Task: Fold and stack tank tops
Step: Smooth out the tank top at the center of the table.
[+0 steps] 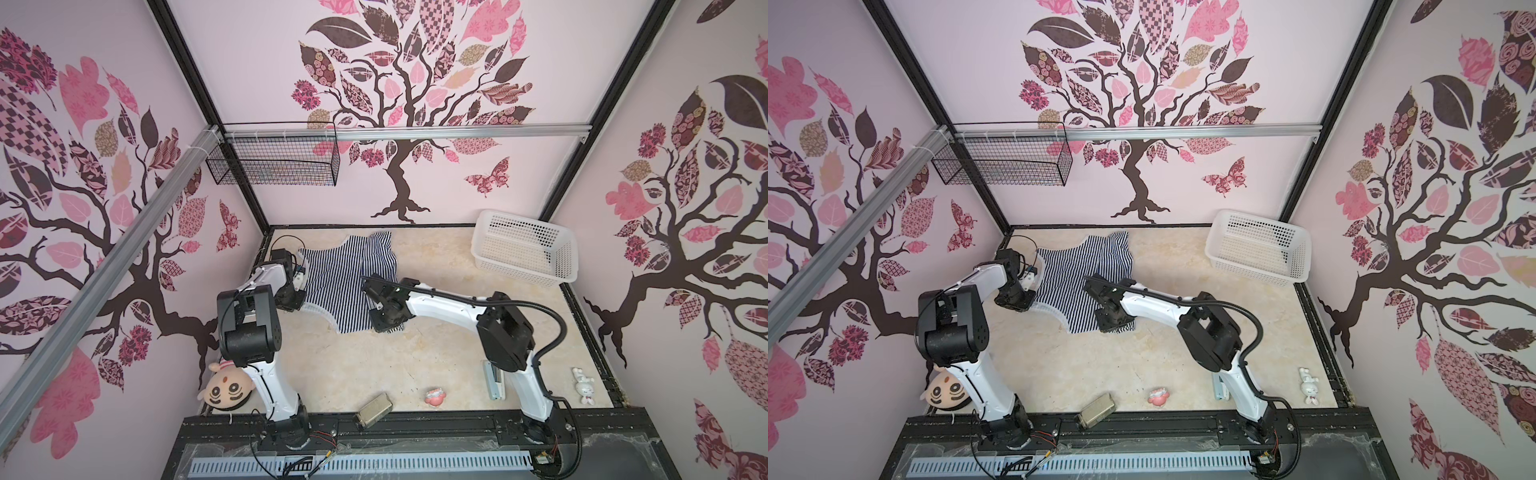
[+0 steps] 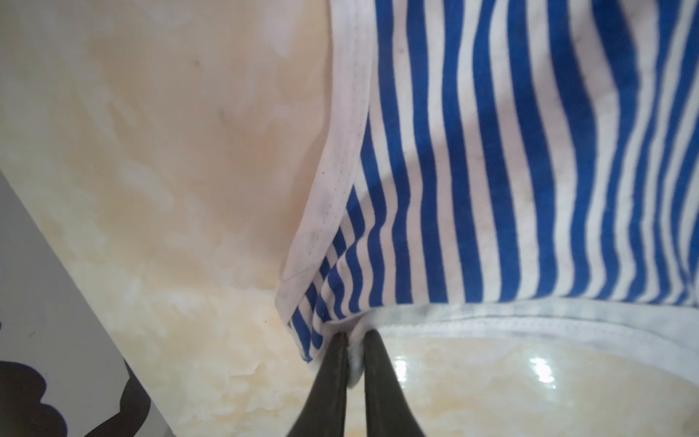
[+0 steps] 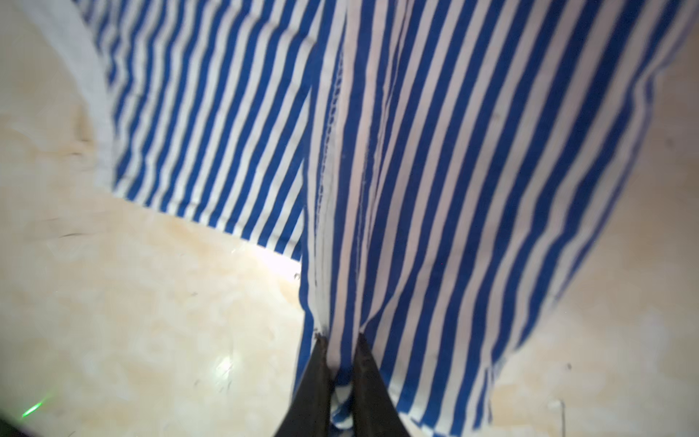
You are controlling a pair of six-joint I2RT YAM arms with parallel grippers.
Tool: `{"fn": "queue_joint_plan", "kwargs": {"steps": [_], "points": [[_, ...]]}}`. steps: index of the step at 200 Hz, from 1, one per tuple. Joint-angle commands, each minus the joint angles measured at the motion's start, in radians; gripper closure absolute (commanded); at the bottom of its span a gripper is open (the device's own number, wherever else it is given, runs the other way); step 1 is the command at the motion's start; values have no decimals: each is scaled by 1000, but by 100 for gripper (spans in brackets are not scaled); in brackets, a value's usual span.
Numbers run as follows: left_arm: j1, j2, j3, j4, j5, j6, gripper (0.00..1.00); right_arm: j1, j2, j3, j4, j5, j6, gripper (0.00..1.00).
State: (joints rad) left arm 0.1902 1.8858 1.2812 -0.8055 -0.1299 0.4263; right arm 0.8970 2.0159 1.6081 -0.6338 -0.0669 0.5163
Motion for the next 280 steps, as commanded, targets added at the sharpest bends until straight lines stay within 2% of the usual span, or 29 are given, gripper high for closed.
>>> {"fn": "queue_joint_plan", "kwargs": {"steps": [1,20,40,83,102,124,132,139,152,169,190,219,243,280], "points": [[6,6,16,-12,7,-2,86,-117,-237,-198,206,-172,124,84],[12,7,14,-12,11,0,86,-203,-375,-450,400,-284,233,83],[18,3,9,-10,12,3,86,-238,-454,-626,487,-284,285,83],[31,-17,3,-17,21,2,87,-289,-518,-816,552,-235,344,82],[34,-30,-8,-20,20,8,87,-300,-529,-845,510,-187,362,82],[38,-55,-39,-19,26,15,87,-300,-529,-838,407,-91,363,84],[38,-66,-50,-18,26,16,87,-300,-528,-825,381,-64,353,82],[38,-77,-60,-18,28,18,87,-297,-527,-811,379,-62,335,74],[39,-103,-77,-15,26,20,84,-272,-513,-753,350,-32,297,55],[40,-146,-82,-16,22,14,72,-196,-459,-611,263,49,221,42],[40,-196,-62,-12,19,-4,64,-120,-348,-433,157,117,159,41],[38,-199,18,-64,47,-33,63,-72,-200,-271,53,145,118,46],[18,-208,36,-111,151,-54,63,-54,-132,-238,13,173,113,47],[-131,-209,-52,-63,153,-54,63,-37,-102,-242,1,207,112,48]]}}
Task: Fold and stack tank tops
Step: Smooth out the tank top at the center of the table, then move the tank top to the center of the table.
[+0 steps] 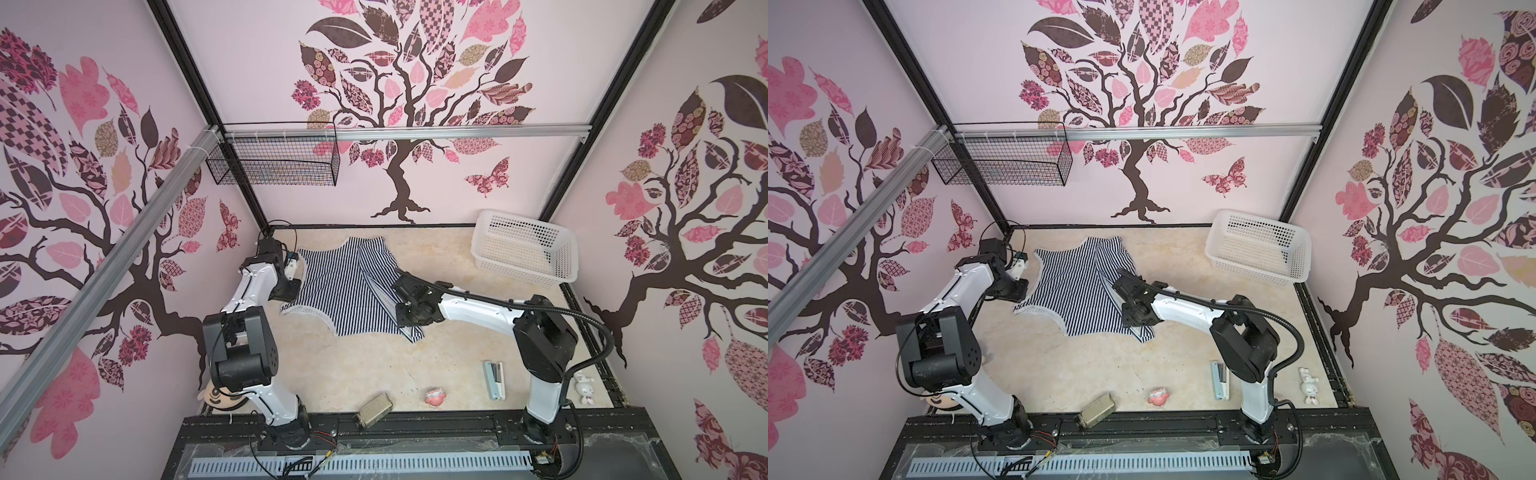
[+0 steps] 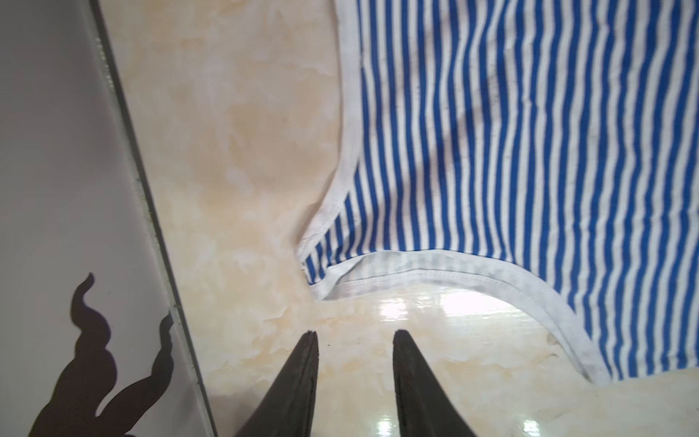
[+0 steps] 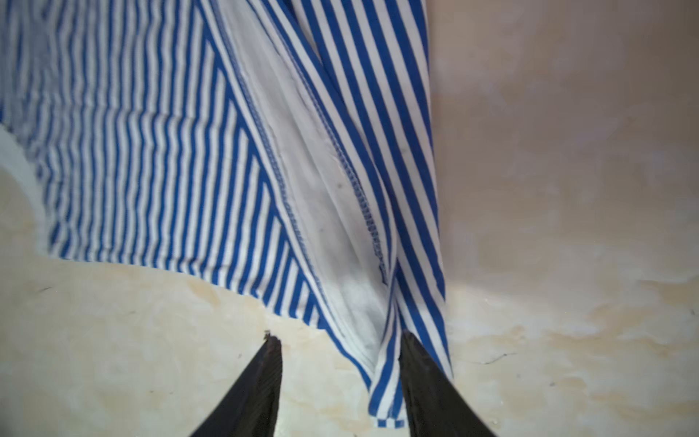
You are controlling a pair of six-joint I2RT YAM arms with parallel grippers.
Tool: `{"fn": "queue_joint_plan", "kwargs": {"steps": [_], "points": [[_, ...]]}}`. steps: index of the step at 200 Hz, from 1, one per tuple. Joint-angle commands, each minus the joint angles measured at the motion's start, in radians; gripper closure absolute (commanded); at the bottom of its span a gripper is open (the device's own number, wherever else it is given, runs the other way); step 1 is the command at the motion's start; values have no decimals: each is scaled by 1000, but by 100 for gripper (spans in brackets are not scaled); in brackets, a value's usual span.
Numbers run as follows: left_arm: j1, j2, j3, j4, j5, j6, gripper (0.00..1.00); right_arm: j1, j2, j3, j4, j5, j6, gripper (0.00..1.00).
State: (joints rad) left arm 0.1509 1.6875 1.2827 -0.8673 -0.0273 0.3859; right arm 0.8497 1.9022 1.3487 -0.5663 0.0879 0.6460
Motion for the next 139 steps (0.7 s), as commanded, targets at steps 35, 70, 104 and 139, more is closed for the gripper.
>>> {"fn": "queue_joint_plan", "kwargs": {"steps": [35,70,104,139], "points": [[-143,36,-85,69,98,-8,63,17,5,-15,-26,16,-8,57],[-145,130,-36,63,119,-2,63,17,6,-25,-19,16,-6,70],[-148,192,-8,57,106,14,63,17,0,-29,-26,28,-6,79],[-151,251,-7,39,79,39,64,17,-79,-80,-20,37,17,100]]}}
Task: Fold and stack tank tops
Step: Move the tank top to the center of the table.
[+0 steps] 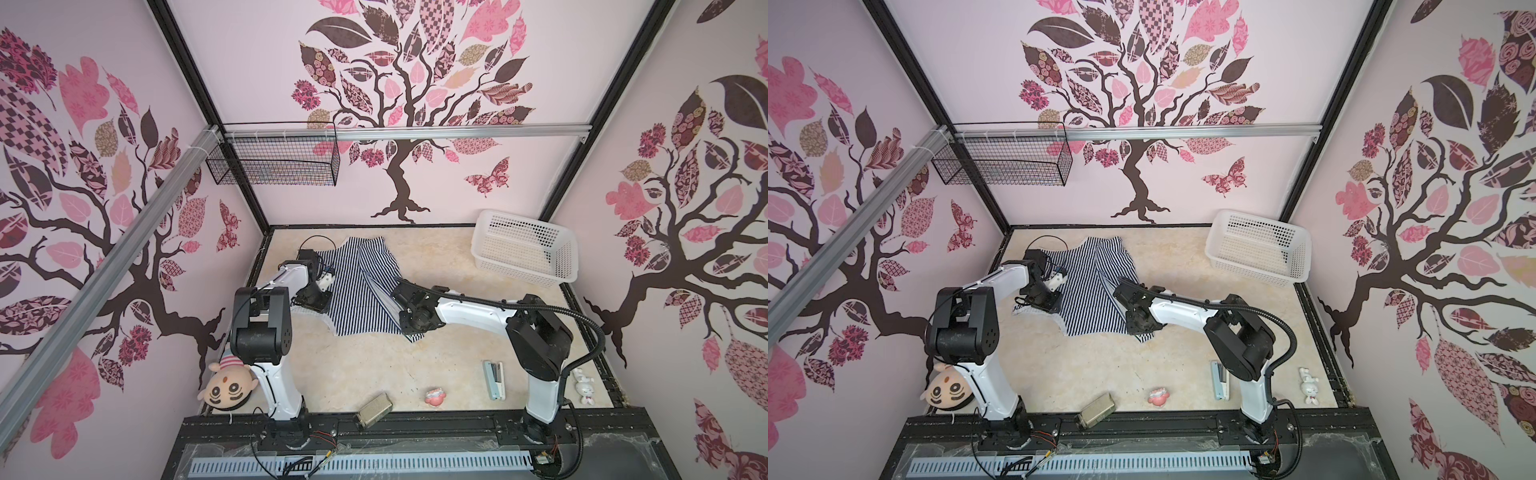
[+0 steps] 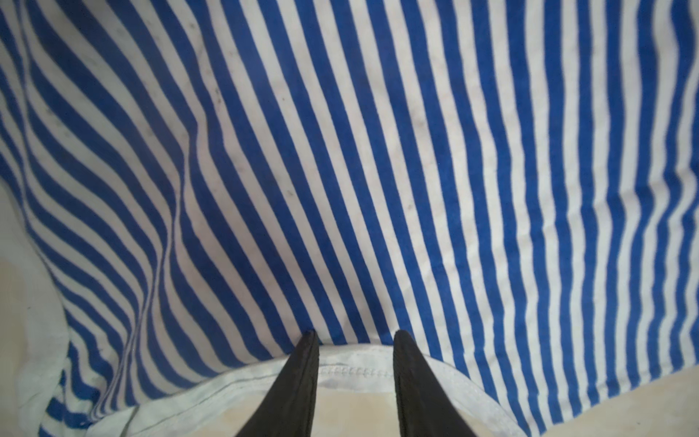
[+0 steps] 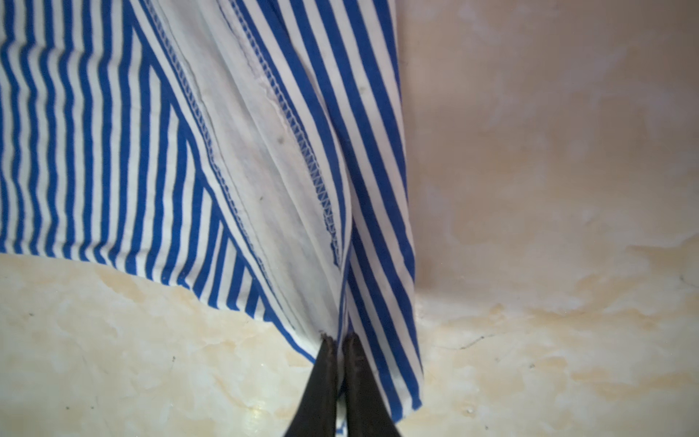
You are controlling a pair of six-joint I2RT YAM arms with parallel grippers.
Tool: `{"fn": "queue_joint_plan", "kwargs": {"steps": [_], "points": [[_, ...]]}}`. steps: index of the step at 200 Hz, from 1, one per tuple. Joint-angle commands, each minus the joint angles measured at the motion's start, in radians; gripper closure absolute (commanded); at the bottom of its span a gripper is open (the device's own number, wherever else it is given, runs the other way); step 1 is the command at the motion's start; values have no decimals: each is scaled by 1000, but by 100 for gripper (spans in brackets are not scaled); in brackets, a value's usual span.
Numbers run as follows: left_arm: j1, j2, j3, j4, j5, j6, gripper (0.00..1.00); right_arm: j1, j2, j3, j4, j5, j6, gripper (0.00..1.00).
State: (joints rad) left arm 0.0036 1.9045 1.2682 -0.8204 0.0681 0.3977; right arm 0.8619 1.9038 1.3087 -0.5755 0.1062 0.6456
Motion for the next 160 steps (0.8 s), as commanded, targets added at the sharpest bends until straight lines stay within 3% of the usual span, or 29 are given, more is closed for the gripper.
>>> {"fn": "queue_joint_plan", "kwargs": {"steps": [1,39,74,126,135,160], "points": [[-4,35,6,-6,-18,26,64,5,-86,-44,-8,17,19,100],[-4,1,-68,24,-62,58,64,-32,-273,-216,76,-3,113,100],[-4,-27,-127,37,-115,76,65,-122,-449,-453,250,-117,222,100],[-10,-113,-187,5,-62,83,65,-141,-359,-463,108,-7,262,99],[-12,-127,-189,-3,-52,81,65,-141,-328,-447,86,1,261,94],[-25,-159,-200,-17,-36,72,65,-140,-295,-390,46,15,253,59]]}}
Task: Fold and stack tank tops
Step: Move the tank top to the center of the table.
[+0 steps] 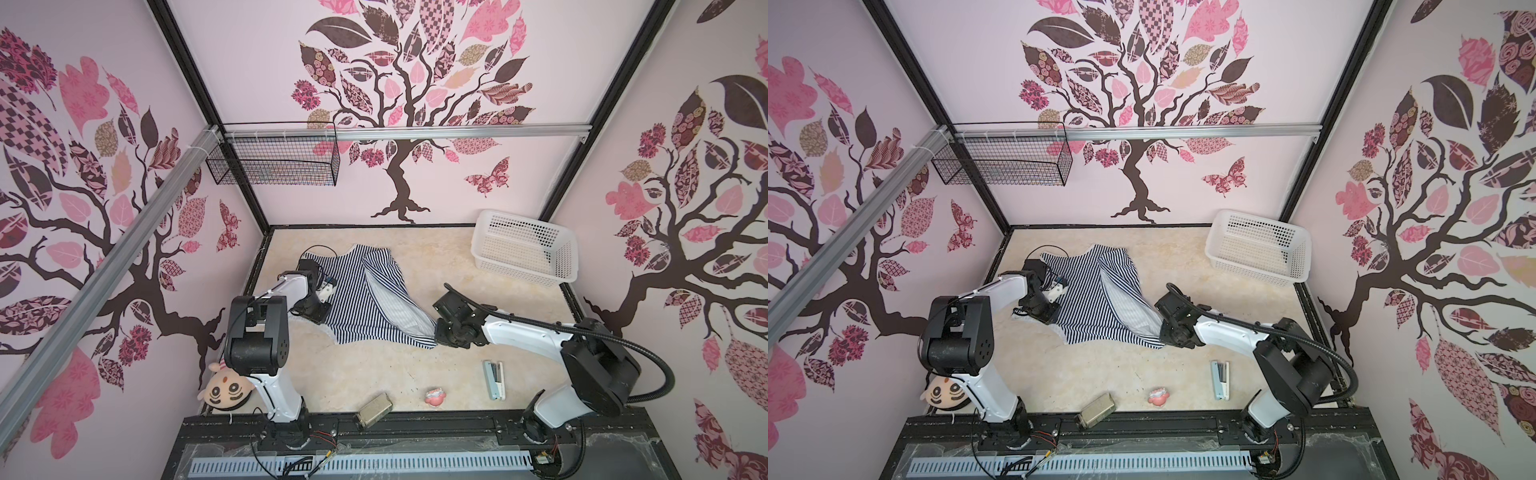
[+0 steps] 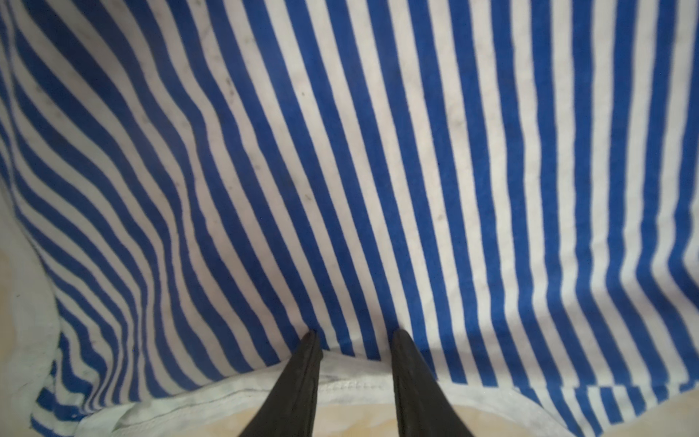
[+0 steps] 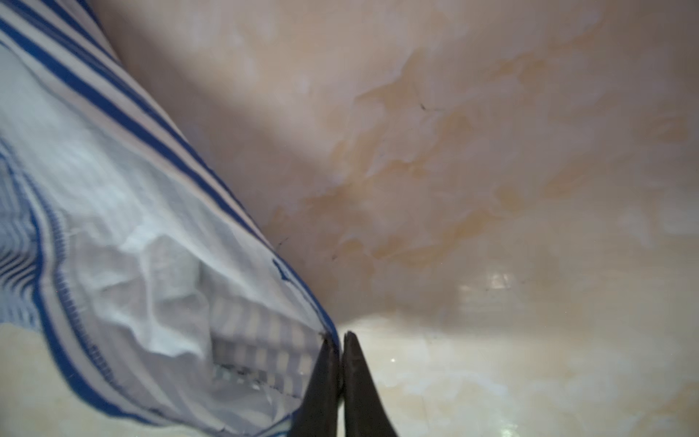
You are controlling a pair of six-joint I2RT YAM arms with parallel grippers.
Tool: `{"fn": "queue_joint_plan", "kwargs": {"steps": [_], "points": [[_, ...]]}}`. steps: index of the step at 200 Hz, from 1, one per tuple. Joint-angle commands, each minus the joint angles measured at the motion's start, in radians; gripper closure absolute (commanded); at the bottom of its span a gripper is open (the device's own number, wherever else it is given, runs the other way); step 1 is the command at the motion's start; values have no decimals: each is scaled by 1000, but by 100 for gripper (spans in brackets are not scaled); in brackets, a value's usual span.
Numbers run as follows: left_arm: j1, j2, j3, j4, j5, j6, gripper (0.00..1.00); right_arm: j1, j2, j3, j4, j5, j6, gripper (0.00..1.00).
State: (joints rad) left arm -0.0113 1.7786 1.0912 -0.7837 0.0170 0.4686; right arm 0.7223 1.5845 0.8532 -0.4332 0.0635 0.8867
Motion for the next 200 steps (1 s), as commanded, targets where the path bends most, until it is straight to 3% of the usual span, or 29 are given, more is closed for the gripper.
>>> {"fn": "queue_joint_plan", "kwargs": {"steps": [1,22,46,95,133,159,200], "points": [[-11,-35,-23,-54,15,1,65,0,25,69,-100,60,12,57],[-20,-61,-37,-60,22,-2,64,14,8,160,-142,136,-25,44],[-31,-91,-51,-74,37,-3,64,46,66,360,-142,154,-147,42],[-44,-124,-71,-77,53,-9,64,66,489,1005,-261,81,-349,51],[-44,-87,-68,-34,40,-41,64,49,891,1538,-355,117,-423,46],[-44,-77,-60,-34,57,-68,64,12,1014,1591,-262,152,-432,41],[-44,-81,-47,-40,72,-80,64,-6,1093,1616,-180,68,-477,37]]}}
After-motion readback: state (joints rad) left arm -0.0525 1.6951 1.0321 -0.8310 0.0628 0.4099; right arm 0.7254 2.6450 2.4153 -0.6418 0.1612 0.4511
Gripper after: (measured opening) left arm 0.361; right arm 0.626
